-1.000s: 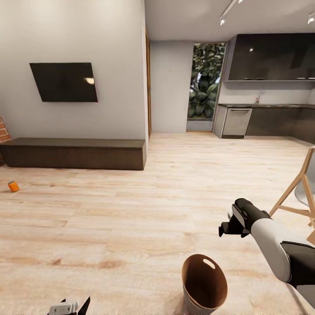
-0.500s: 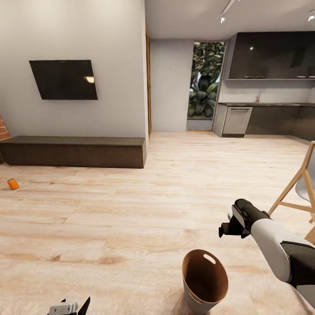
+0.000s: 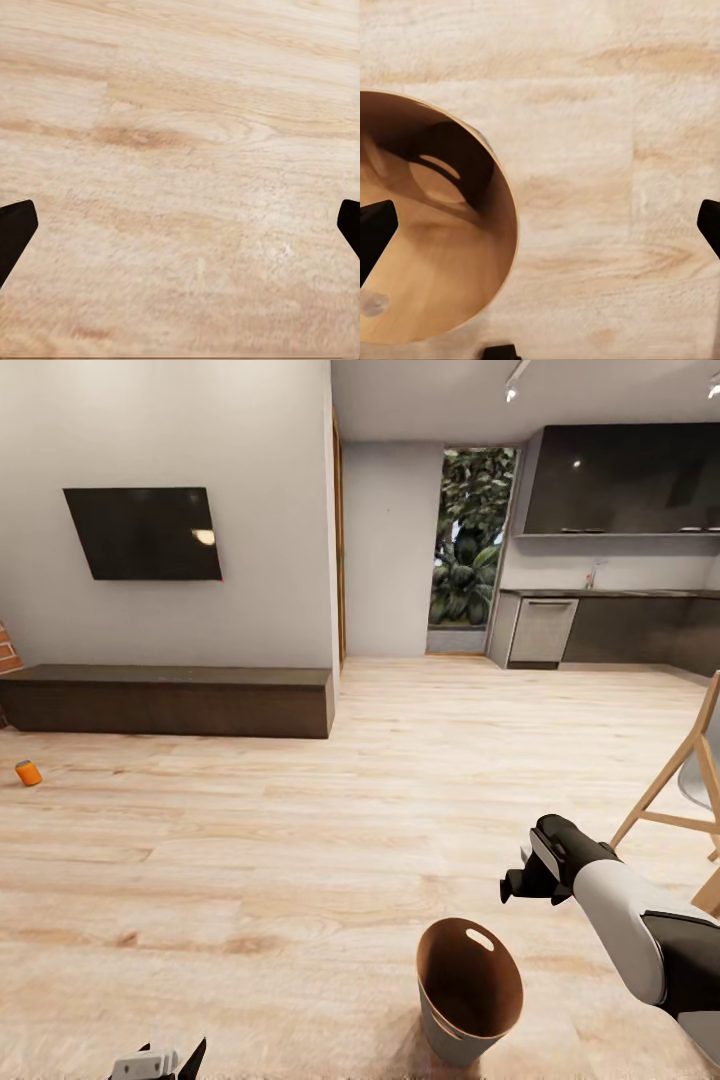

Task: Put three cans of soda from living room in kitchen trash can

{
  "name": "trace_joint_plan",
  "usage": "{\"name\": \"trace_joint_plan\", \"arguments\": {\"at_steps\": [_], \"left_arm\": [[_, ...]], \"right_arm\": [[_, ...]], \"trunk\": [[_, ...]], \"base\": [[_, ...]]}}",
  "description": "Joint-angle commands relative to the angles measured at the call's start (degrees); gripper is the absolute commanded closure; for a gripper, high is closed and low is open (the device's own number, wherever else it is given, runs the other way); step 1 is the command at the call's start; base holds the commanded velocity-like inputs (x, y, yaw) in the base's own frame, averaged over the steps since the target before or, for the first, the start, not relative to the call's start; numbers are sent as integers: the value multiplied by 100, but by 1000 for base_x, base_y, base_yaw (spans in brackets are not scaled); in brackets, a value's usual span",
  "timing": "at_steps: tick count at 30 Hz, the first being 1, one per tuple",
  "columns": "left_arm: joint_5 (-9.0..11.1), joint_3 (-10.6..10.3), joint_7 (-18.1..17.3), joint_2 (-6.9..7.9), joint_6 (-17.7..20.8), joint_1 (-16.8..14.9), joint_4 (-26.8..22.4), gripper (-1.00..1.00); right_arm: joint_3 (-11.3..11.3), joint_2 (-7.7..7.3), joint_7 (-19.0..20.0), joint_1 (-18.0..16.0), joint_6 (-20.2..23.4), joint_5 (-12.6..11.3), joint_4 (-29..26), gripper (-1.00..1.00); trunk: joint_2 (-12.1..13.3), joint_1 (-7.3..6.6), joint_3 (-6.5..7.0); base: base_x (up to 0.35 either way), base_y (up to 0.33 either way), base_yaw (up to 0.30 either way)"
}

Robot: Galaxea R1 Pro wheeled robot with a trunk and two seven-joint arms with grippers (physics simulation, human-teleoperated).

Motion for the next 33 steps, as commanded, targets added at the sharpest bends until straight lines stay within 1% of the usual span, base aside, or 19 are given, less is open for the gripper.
{"name": "trace_joint_plan", "arguments": {"at_steps": [1, 22, 25, 29, 33], "left_arm": [[0, 0, 0, 1, 0, 0, 0, -100], [-8, -1, -1, 0, 0, 0, 0, -100], [-47, -2, -1, -2, 0, 0, 0, -100], [-177, 0, -1, -10, 2, -3, 0, -100], [-249, 1, -4, -13, 3, -7, 0, -100]], "right_arm": [[0, 0, 0, 0, 0, 0, 0, -100], [0, 8, 0, 0, 0, 1, 4, -100], [0, 8, 0, 0, 0, 1, 4, -100], [0, 8, 0, 0, 0, 1, 2, -100], [0, 9, 0, 0, 0, 1, 5, -100]], "trunk": [[-2, 2, -23], [-30, 56, -488], [-34, 64, -555], [-39, 74, -643], [-45, 85, -732]], "base": [[0, 0, 0], [0, 0, 0], [0, 0, 0], [0, 0, 0], [0, 0, 0]]}}
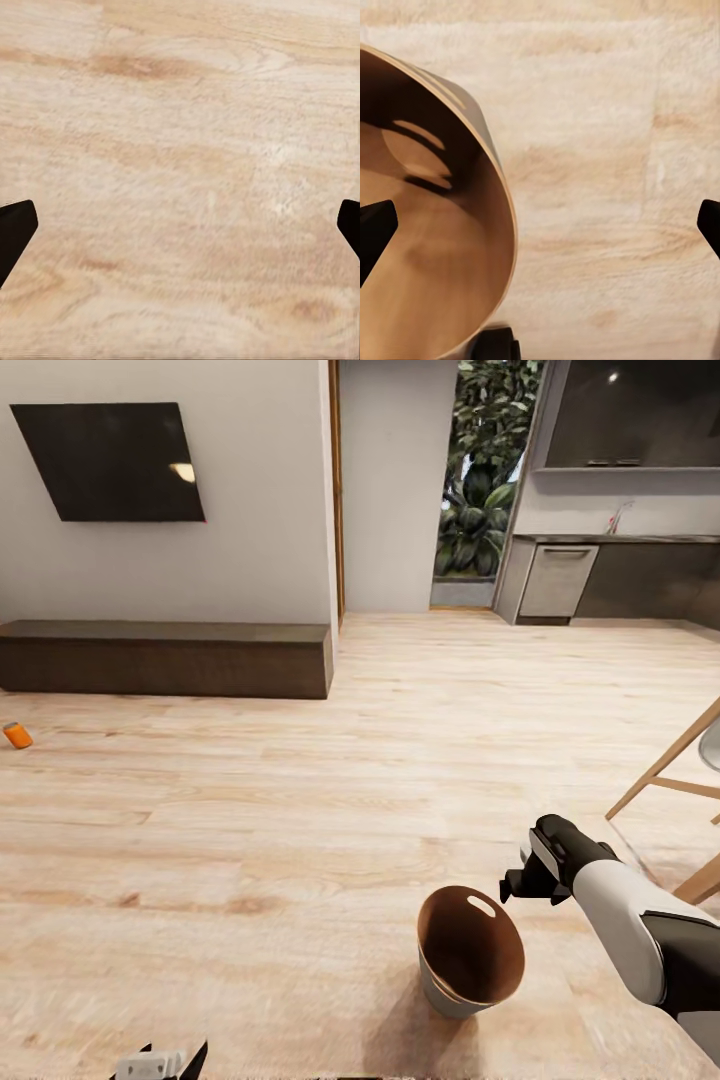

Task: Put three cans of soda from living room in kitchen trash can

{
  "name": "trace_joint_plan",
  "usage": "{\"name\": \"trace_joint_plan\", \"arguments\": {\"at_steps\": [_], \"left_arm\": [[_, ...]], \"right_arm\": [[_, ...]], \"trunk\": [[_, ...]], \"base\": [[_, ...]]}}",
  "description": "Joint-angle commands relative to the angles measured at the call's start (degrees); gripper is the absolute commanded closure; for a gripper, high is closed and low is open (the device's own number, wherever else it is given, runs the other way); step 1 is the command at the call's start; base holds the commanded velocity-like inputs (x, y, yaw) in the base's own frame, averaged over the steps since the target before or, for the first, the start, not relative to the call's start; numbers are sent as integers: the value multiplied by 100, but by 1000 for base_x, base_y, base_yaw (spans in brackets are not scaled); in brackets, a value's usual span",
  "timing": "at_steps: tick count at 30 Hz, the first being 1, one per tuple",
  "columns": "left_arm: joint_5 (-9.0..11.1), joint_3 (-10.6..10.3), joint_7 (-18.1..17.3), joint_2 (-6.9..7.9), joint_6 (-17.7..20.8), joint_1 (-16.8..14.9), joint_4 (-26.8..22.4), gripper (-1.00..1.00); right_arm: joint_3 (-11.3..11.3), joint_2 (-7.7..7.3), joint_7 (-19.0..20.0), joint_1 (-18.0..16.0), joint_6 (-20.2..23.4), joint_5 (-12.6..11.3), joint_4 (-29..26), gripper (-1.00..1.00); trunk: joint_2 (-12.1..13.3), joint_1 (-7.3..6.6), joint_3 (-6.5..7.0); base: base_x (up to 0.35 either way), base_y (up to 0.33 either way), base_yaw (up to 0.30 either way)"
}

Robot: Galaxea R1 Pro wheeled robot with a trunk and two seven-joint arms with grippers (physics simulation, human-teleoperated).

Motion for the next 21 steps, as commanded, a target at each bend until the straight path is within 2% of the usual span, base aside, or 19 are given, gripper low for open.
{"name": "trace_joint_plan", "arguments": {"at_steps": [1, 8, 21], "left_arm": [[0, 0, 0, 0, 0, 0, 0, -100], [-36, 0, -2, -2, 2, -2, 0, -100], [-44, 1, -2, -1, -4, -2, 0, -100]], "right_arm": [[0, 0, 0, 0, 0, 0, 0, -100], [0, 0, 0, 0, 0, 0, 0, -100], [-2, -8, 0, 0, 0, 0, -1, -100]], "trunk": [[-2, 2, -23], [-11, 20, -178], [-11, 20, -178]], "base": [[0, 0, 0], [0, 0, 0], [0, 0, 0]]}}
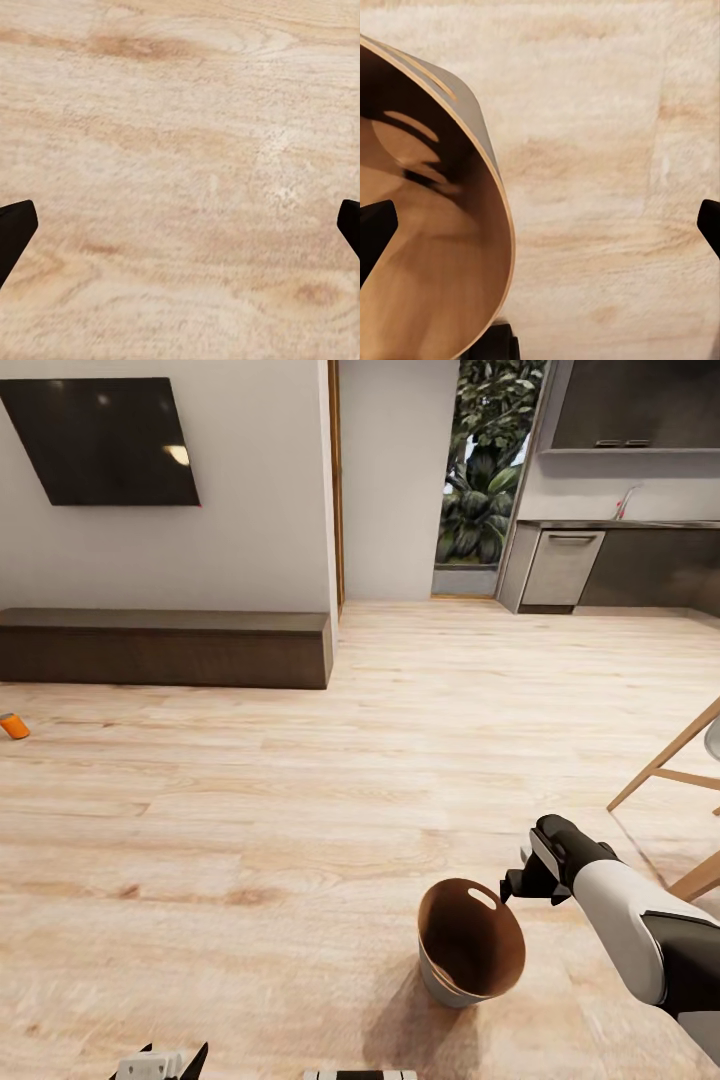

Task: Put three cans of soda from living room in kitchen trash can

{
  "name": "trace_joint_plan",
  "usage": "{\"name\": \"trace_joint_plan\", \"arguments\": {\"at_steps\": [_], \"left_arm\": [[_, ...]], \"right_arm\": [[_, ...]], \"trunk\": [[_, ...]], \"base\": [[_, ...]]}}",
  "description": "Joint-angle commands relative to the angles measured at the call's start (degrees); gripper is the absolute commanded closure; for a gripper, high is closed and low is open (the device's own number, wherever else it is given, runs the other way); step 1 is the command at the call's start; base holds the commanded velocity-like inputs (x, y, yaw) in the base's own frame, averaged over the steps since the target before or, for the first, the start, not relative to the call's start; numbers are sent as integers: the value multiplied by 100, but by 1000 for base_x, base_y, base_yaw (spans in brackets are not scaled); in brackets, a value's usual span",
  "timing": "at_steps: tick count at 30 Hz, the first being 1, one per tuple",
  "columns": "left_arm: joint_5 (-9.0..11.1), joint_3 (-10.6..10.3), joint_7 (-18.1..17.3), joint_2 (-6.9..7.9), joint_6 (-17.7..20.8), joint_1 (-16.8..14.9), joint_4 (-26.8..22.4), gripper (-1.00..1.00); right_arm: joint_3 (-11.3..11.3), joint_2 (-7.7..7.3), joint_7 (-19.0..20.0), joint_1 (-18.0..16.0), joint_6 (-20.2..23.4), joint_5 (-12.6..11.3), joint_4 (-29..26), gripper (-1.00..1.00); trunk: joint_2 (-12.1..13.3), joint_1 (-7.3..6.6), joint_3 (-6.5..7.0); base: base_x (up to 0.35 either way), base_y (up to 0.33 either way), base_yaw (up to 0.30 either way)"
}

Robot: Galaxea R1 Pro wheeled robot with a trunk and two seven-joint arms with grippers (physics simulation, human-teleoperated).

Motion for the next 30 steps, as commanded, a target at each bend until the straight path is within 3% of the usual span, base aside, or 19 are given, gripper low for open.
{"name": "trace_joint_plan", "arguments": {"at_steps": [1, 13, 25, 30], "left_arm": [[1, 0, 0, 0, 0, 0, 0, -100], [-4, 0, 0, -1, 0, 0, 0, -100], [-5, 0, 2, -1, 0, 0, 0, -100], [-2, 0, 2, -1, -2, 0, 0, -100]], "right_arm": [[0, 0, 0, 0, 0, 0, 1, -100], [2, 0, 0, 0, 0, 0, -3, -100], [2, 2, 0, 5, 0, 0, -4, -100], [2, 3, 0, 6, 0, 0, -4, -100]], "trunk": [[0, 0, 0], [0, 0, 0], [-16, 31, -266], [-16, 31, -266]], "base": [[0, 0, 0], [0, 0, 0], [0, 0, 0], [0, 0, 0]]}}
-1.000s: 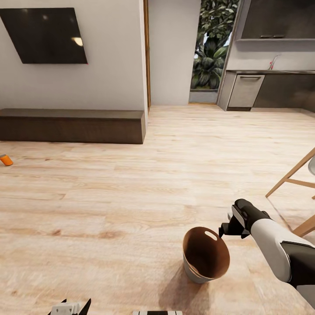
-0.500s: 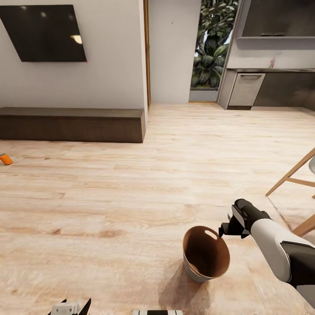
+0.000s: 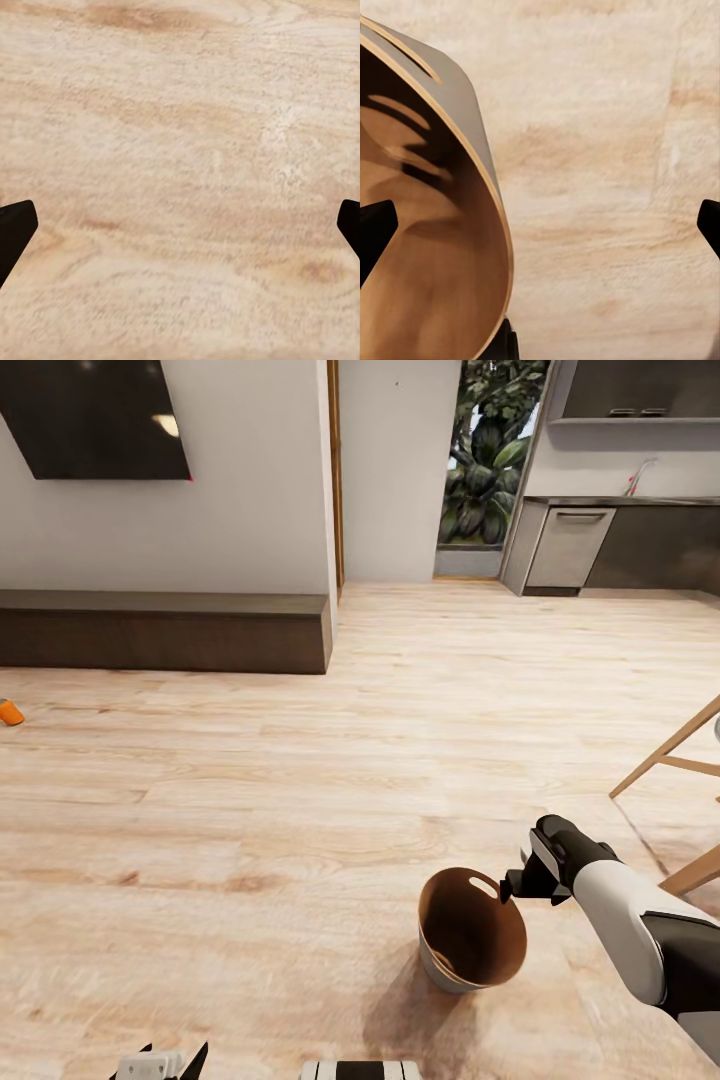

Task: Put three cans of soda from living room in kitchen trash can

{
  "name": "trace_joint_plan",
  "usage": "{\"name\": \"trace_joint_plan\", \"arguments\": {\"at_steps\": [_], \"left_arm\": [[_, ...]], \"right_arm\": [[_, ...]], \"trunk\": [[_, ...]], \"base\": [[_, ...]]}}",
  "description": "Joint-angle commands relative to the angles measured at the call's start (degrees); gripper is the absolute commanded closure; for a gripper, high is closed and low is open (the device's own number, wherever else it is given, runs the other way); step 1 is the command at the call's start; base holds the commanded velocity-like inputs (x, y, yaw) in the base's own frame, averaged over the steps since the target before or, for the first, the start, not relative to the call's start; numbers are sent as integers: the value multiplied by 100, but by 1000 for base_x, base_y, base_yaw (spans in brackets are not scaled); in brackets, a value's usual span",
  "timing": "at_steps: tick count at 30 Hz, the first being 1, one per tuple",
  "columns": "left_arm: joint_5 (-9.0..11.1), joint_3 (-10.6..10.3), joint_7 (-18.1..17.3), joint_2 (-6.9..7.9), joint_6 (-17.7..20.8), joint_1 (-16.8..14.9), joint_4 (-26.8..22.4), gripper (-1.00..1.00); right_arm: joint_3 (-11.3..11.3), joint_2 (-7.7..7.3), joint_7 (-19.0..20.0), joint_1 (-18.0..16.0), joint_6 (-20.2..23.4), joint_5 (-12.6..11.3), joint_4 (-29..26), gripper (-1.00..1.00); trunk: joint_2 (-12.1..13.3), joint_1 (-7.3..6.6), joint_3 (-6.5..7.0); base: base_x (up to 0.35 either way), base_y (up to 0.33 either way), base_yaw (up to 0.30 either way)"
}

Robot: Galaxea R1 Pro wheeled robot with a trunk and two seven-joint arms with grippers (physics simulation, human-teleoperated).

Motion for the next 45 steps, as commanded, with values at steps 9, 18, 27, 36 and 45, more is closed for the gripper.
{"name": "trace_joint_plan", "arguments": {"at_steps": [9, 18, 27, 36, 45], "left_arm": [[5, 8, 6, 0, -11, 0, 0, -100], [11, 9, 9, 0, -15, 0, 0, -100], [8, 9, 14, 0, -15, 0, 0, -100], [6, 9, 12, 0, -4, 0, 0, -100], [12, 9, 15, 0, -12, 0, 0, -100]], "right_arm": [[0, -3, 0, 2, 0, 0, 0, -100], [0, -4, 0, 7, -1, 4, 0, -100], [7, -4, 0, 11, -3, 8, 0, -100], [3, -4, 0, 12, -57, 6, 0, -100], [6, -4, 0, 14, -341, 0, 90, -100]], "trunk": [[0, 0, 0], [0, 0, 0], [0, 0, 0], [0, 0, 0], [0, 0, 0]], "base": [[0, 0, 0], [0, 0, 0], [0, 0, 0], [-48, 0, 0], [-163, 0, 0]]}}
